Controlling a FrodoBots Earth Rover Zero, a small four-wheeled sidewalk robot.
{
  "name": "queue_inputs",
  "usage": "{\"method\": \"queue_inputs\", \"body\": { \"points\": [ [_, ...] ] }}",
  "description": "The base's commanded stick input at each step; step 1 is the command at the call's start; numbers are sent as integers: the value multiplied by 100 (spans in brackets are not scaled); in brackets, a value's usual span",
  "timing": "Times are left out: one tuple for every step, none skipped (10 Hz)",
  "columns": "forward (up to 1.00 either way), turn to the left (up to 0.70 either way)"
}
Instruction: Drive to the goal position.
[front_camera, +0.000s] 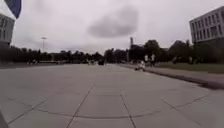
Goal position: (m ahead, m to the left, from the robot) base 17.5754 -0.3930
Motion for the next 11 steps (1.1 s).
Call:
{"method": "queue_inputs", "body": {
  "points": [
    [60, 1],
    [60, 1],
    [60, 1],
    [60, 1],
    [60, 1],
    [60, 1],
    [60, 1],
    [60, 1],
    [60, 1],
    [60, 1],
    [60, 1]
  ]
}}
